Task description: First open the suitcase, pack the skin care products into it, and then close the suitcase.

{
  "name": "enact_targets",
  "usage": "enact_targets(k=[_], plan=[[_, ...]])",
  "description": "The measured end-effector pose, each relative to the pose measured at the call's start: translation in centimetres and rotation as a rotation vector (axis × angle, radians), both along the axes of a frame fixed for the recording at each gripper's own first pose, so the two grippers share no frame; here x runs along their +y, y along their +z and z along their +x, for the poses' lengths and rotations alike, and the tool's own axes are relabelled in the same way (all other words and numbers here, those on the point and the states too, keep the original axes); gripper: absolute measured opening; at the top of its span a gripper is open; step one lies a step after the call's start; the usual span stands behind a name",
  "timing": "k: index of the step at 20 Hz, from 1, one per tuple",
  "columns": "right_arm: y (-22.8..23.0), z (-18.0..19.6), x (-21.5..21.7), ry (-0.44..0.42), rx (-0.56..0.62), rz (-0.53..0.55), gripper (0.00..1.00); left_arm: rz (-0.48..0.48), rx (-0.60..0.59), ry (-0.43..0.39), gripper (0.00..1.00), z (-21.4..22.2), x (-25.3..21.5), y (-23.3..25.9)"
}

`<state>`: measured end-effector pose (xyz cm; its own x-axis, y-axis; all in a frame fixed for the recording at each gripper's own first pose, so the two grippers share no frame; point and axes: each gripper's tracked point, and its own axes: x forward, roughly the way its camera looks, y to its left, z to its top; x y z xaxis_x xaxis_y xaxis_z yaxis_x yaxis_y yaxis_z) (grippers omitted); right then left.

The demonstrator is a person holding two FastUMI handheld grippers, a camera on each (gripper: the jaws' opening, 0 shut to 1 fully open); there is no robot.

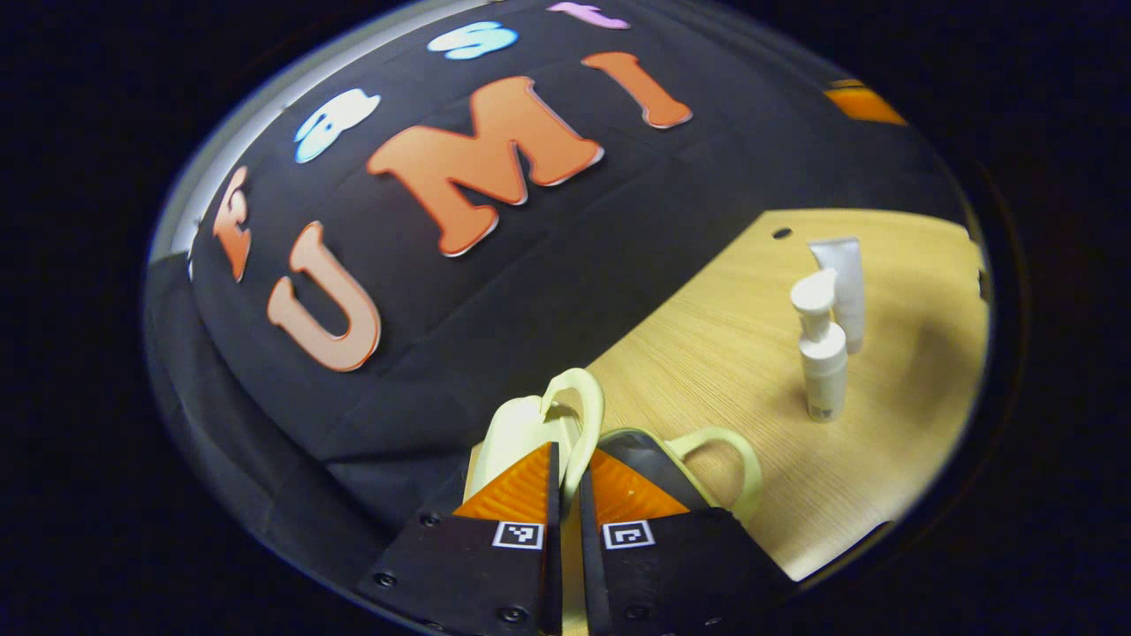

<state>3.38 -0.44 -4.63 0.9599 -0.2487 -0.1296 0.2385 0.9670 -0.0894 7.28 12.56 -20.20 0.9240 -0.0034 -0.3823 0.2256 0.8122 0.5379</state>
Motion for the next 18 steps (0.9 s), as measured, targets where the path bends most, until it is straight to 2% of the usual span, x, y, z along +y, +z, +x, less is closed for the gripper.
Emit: enact_targets(k=[5,11,13,14,15,18], plan=[[0.3,0.8,1.4,0.012,-0.001,-0.010,0.96,-0.196,-0.075,0.166,0.12,1.1,5.5,3.6],[0.8,1.8,2.8,0.012,-0.003,-0.017,0.97,-0.340,-0.149,0.348,0.14,1.5,11.5,5.2],[0.7,2.1,3.3,0.010,-0.002,-0.018,0.97,-0.366,-0.162,0.410,0.14,1.5,14.3,5.2],[0.8,2.3,3.6,0.009,-0.001,-0.015,0.97,-0.383,-0.184,0.461,0.10,0.1,15.8,6.1],[0.8,2.4,3.8,0.005,0.000,-0.013,0.97,-0.397,-0.166,0.492,0.05,1.1,17.2,5.0],[0.8,2.8,4.3,-0.006,0.007,-0.014,0.97,-0.387,-0.138,0.560,0.05,0.9,19.9,3.5]])
